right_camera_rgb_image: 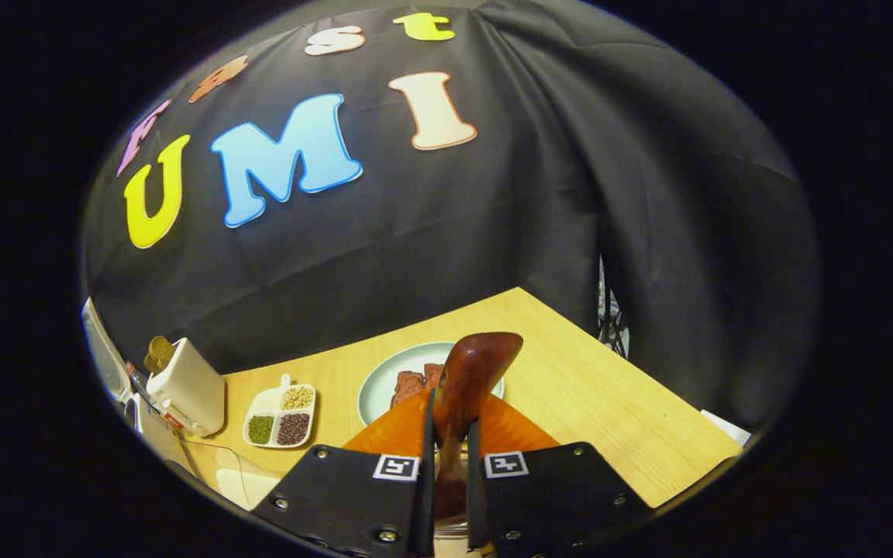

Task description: Close the left gripper, press the button to open the rice cooker; take a wooden spoon from the chopstick holder with the right hand, scoop a spoonful of rice and pour it into the rice cooker, then put the wooden spoon back into the chopstick holder.

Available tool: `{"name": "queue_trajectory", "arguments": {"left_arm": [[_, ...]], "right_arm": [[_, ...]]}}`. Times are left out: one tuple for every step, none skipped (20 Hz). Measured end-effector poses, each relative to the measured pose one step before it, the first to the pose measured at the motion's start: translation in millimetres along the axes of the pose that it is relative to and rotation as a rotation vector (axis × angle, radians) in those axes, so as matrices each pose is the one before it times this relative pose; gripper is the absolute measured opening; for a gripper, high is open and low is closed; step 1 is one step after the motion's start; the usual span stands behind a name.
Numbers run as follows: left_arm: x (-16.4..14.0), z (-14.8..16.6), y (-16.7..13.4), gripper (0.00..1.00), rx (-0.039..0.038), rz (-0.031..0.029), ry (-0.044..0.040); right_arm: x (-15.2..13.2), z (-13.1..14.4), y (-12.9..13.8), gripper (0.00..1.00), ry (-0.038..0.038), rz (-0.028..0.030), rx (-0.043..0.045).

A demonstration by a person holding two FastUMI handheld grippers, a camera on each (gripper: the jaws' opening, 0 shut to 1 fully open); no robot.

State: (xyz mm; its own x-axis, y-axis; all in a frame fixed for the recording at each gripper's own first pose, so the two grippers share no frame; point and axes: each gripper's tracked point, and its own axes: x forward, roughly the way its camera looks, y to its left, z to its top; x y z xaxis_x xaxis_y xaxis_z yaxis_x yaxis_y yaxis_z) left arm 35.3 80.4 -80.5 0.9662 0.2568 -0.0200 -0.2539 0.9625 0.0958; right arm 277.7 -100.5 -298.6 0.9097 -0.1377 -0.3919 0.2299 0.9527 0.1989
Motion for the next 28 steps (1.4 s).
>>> {"name": "queue_trajectory", "arguments": {"left_arm": [[-1.55,-0.02,2.71,0.99,-0.00211,0.00169,-0.00184],[-1.23,-0.28,3.32,0.99,-0.00212,0.00471,-0.00145],[-0.80,0.94,4.43,0.99,-0.00034,0.00307,0.00011],[-1.85,0.38,3.93,0.99,-0.00132,0.00392,-0.00500],[-0.97,2.64,4.27,0.99,-0.00089,0.00304,-0.00728],[-1.87,1.01,3.74,0.99,0.00125,0.00358,-0.00662],[-1.54,-0.06,4.92,0.99,0.00123,0.00610,-0.00378],[-0.92,-2.09,3.44,0.99,-0.00323,0.00278,-0.00257],[-2.10,-1.40,3.58,0.99,-0.00740,0.00214,0.00229],[-1.60,-3.95,2.61,0.99,-0.01430,0.00118,0.00335],[-1.30,-3.83,2.37,0.99,-0.00953,-0.00077,0.00527],[-0.02,-2.36,6.55,0.99,0.00214,0.00894,0.00498],[0.12,-3.35,6.48,0.99,0.00251,0.00808,0.00614],[-1.38,-2.77,4.11,0.99,-0.00270,0.00563,0.00095],[-0.50,-2.99,4.04,0.99,-0.00238,0.00724,0.00494],[-0.25,-3.04,4.85,0.99,-0.00222,0.00723,0.00282],[0.63,-2.95,3.29,0.99,-0.00315,0.00478,0.00462],[0.31,-1.51,2.12,0.99,-0.00154,0.00365,0.00355],[0.07,-1.23,3.49,0.99,0.00034,0.00448,-0.00008],[0.94,-1.29,2.33,0.99,-0.00032,0.00381,-0.00207],[1.30,-1.02,2.25,0.99,0.00093,0.00199,0.00155],[0.64,-2.50,1.11,0.99,0.00271,0.00267,0.00045],[0.81,-1.78,1.16,0.99,0.00221,0.00083,0.00215],[-0.32,-0.30,1.44,0.99,-0.00308,0.00068,0.00001],[-0.20,0.88,1.38,0.99,-0.00400,-0.00047,0.00083],[-0.92,-1.96,0.87,0.99,-0.00336,-0.00010,0.00168],[-0.22,-2.17,0.30,0.99,-0.00222,-0.00216,0.00468],[-0.21,-2.94,1.06,0.98,0.00156,0.00092,0.00492]], "right_arm": [[-6.29,12.37,8.05,0.16,-0.02021,0.00941,-0.02580],[-9.21,15.29,6.98,0.17,-0.03427,0.00768,-0.03068],[-3.80,13.40,5.48,0.17,-0.02559,-0.00013,-0.03154],[-7.71,11.23,9.24,0.16,-0.01653,0.01566,-0.01065],[-6.91,12.71,11.36,0.17,-0.01625,0.01996,-0.00338],[-6.69,10.53,11.14,0.16,-0.01453,0.01681,-0.00930],[-6.57,10.88,12.34,0.16,-0.01822,0.02205,-0.01242],[-7.77,9.01,15.24,0.17,-0.01082,0.02141,-0.00366],[-6.86,3.23,18.10,0.16,0.00678,0.03196,0.00260],[-7.03,3.24,19.35,0.16,-0.00001,0.03370,0.00559],[-5.53,2.78,18.37,0.16,-0.00391,0.02704,0.00557],[-3.90,-1.08,20.77,0.16,0.00229,0.03186,-0.00649],[-2.39,-2.99,16.86,0.16,0.00396,0.02075,-0.01290],[-2.17,-5.46,20.45,0.16,0.00574,0.02967,-0.01058],[0.67,-7.27,19.53,0.16,0.01356,0.03106,-0.00800],[1.22,-9.61,19.52,0.16,0.01518,0.03140,-0.00360],[3.59,-10.49,13.97,0.16,0.01352,0.02169,-0.00805],[2.86,-11.49,12.80,0.17,0.01728,0.01498,-0.01581],[5.06,-11.93,9.58,0.16,0.01573,0.00828,-0.02515],[4.60,-12.27,8.91,0.16,0.01096,0.00003,-0.02632],[5.61,-12.16,7.39,0.17,0.01588,0.00272,-0.03096],[5.73,-13.90,6.80,0.16,0.01734,-0.00181,-0.03207],[5.53,-10.77,4.02,0.17,0.01072,-0.00357,-0.03673],[5.12,-9.39,4.50,0.17,0.00569,-0.00733,-0.05038],[5.37,-7.74,1.97,0.16,0.00229,-0.01271,-0.06073],[6.48,-7.48,3.43,0.16,0.00111,-0.00855,-0.06811],[5.56,-5.56,-1.13,0.16,0.00293,-0.01626,-0.06071],[4.08,-5.13,-0.56,0.16,-0.00592,-0.01404,-0.04862]]}}
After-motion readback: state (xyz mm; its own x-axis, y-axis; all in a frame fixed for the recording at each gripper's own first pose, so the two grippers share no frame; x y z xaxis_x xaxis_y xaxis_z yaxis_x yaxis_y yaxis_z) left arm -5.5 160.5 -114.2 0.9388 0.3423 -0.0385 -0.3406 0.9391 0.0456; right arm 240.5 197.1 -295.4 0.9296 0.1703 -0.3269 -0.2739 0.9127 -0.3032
